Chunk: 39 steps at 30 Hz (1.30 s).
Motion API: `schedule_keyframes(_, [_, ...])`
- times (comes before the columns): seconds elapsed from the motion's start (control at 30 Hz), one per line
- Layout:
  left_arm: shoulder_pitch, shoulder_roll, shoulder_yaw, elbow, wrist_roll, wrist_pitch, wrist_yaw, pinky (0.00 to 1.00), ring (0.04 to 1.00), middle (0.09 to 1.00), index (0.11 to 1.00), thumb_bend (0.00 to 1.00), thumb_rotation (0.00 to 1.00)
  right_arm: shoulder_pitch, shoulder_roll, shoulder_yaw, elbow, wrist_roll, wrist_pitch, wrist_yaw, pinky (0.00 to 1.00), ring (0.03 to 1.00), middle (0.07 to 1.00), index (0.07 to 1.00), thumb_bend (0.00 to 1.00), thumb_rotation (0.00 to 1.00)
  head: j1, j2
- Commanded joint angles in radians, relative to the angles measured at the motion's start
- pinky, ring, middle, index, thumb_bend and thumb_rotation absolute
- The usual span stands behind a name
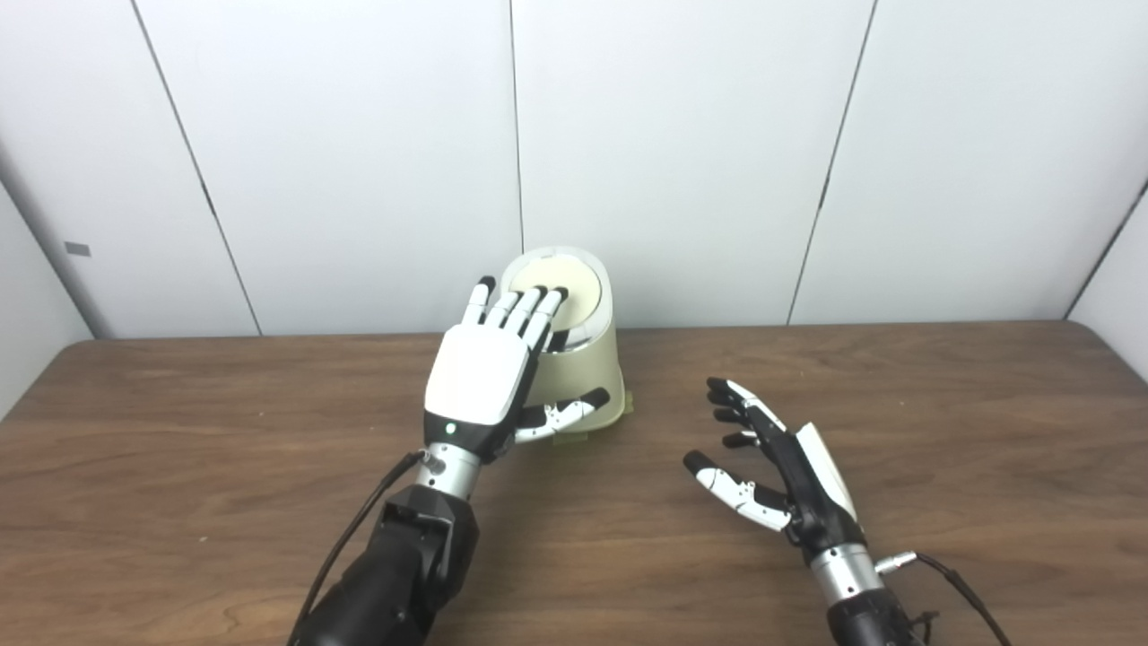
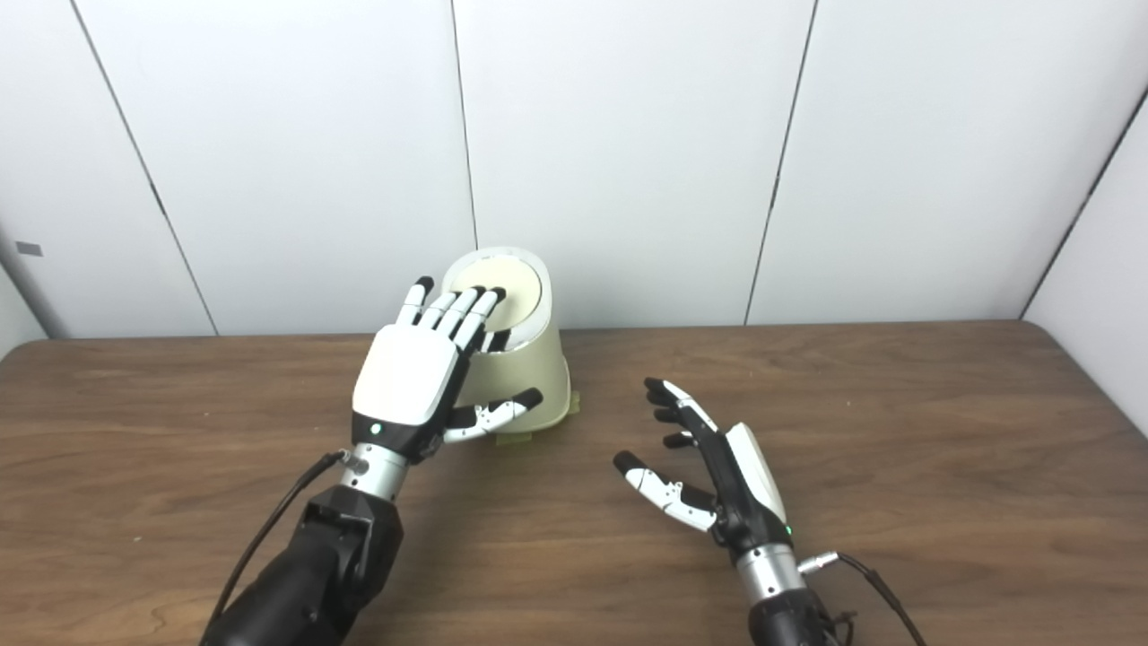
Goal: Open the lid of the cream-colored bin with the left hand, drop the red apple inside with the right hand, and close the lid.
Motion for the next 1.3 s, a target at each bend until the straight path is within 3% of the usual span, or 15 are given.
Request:
schedule_keyframes(0.0, [-0.053, -0.012, 0.04, -0.075, -0.04, -0.004, -0.014, 1.0, 0.996, 0.998, 0.999, 0.6, 0.91, -0.031, 0.001, -0.005, -0.016, -0.001, -0.007, -0.011, 0.71, 0.824, 0.858, 0.88, 0.32, 0.52, 0.0, -0.002])
schedule_keyframes(0.23, [-0.051, -0.091, 0.217, -0.214, -0.304, -0.066, -0.046, 1.0, 1.0, 1.0, 1.0, 0.67, 1.0, -0.03, 0.004, -0.006, -0.017, 0.001, 0.005, -0.01, 0.73, 0.835, 0.868, 0.888, 0.32, 0.52, 0.003, -0.002])
schedule_keyframes(0.43, [-0.072, -0.114, 0.304, -0.311, -0.426, -0.111, -0.076, 1.0, 1.0, 1.0, 1.0, 0.75, 1.0, -0.033, 0.007, -0.004, -0.018, -0.002, 0.02, -0.01, 0.72, 0.832, 0.868, 0.892, 0.33, 0.54, -0.003, -0.006])
schedule_keyframes(0.6, [-0.033, -0.121, 0.372, -0.364, -0.618, -0.27, -0.075, 1.0, 1.0, 1.0, 1.0, 0.64, 1.0, -0.032, 0.008, -0.001, -0.018, -0.011, 0.019, -0.019, 0.74, 0.838, 0.872, 0.894, 0.32, 0.51, -0.002, -0.004])
schedule_keyframes(0.63, [-0.011, -0.121, 0.392, -0.367, -0.678, -0.317, -0.076, 1.0, 1.0, 1.0, 1.0, 0.56, 1.0, -0.032, 0.009, -0.002, -0.016, -0.009, 0.009, -0.024, 0.73, 0.834, 0.868, 0.892, 0.33, 0.54, -0.003, -0.006])
schedule_keyframes(0.7, [0.044, -0.127, 0.432, -0.376, -0.77, -0.394, -0.069, 0.84, 0.844, 0.847, 0.852, 0.43, 0.99, -0.034, 0.01, -0.003, -0.003, -0.019, -0.031, -0.05, 0.68, 0.807, 0.843, 0.869, 0.28, 0.54, -0.005, -0.004])
schedule_keyframes(0.73, [0.073, -0.126, 0.449, -0.378, -0.788, -0.421, -0.066, 0.77, 0.762, 0.752, 0.754, 0.35, 0.96, -0.035, 0.011, -0.006, 0.004, -0.023, -0.05, -0.067, 0.66, 0.791, 0.825, 0.849, 0.25, 0.54, -0.005, -0.004])
schedule_keyframes(0.8, [0.134, -0.128, 0.483, -0.388, -0.849, -0.428, -0.082, 0.67, 0.662, 0.651, 0.641, 0.23, 0.72, -0.034, 0.02, -0.013, 0.013, -0.027, -0.079, -0.103, 0.64, 0.76, 0.788, 0.804, 0.22, 0.51, -0.008, -0.002])
schedule_keyframes(0.83, [0.163, -0.129, 0.497, -0.395, -0.881, -0.414, -0.095, 0.65, 0.645, 0.636, 0.626, 0.22, 0.6, -0.034, 0.024, -0.018, 0.017, -0.024, -0.095, -0.119, 0.63, 0.752, 0.778, 0.789, 0.21, 0.5, -0.008, -0.002])
schedule_keyframes(0.93, [0.239, -0.117, 0.528, -0.388, -0.978, -0.38, -0.143, 0.62, 0.652, 0.655, 0.647, 0.22, 0.44, -0.031, 0.037, -0.033, 0.022, -0.023, -0.122, -0.164, 0.59, 0.723, 0.747, 0.723, 0.24, 0.38, -0.007, 0.001])
schedule_keyframes(1.0, [0.283, -0.106, 0.544, -0.369, -1.059, -0.375, -0.182, 0.62, 0.667, 0.675, 0.659, 0.27, 0.37, -0.03, 0.045, -0.044, 0.024, -0.02, -0.131, -0.185, 0.38, 0.539, 0.655, 0.701, 0.25, 0.33, -0.007, 0.002])
schedule_keyframes(1.07, [0.318, -0.091, 0.554, -0.34, -1.115, -0.388, -0.221, 0.62, 0.675, 0.682, 0.664, 0.29, 0.29, -0.031, 0.049, -0.053, 0.028, -0.007, -0.132, -0.193, 0.19, 0.315, 0.468, 0.708, 0.26, 0.27, -0.008, 0.002])
schedule_keyframes(1.1, [0.333, -0.083, 0.559, -0.325, -1.131, -0.388, -0.237, 0.63, 0.683, 0.688, 0.668, 0.29, 0.29, -0.03, 0.05, -0.057, 0.028, -0.003, -0.13, -0.195, 0.19, 0.304, 0.446, 0.709, 0.26, 0.26, -0.009, 0.002])
schedule_keyframes(1.17, [0.348, -0.077, 0.567, -0.3, -1.157, -0.389, -0.26, 0.64, 0.698, 0.699, 0.674, 0.3, 0.31, -0.031, 0.052, -0.061, 0.028, -0.002, -0.126, -0.198, 0.31, 0.472, 0.56, 0.703, 0.25, 0.25, -0.012, 0.002])
schedule_keyframes(1.27, [0.358, -0.077, 0.583, -0.252, -1.193, -0.412, -0.284, 0.65, 0.71, 0.708, 0.681, 0.31, 0.32, -0.03, 0.053, -0.067, 0.024, -0.003, -0.109, -0.198, 0.42, 0.588, 0.646, 0.7, 0.24, 0.27, -0.017, 0.004])
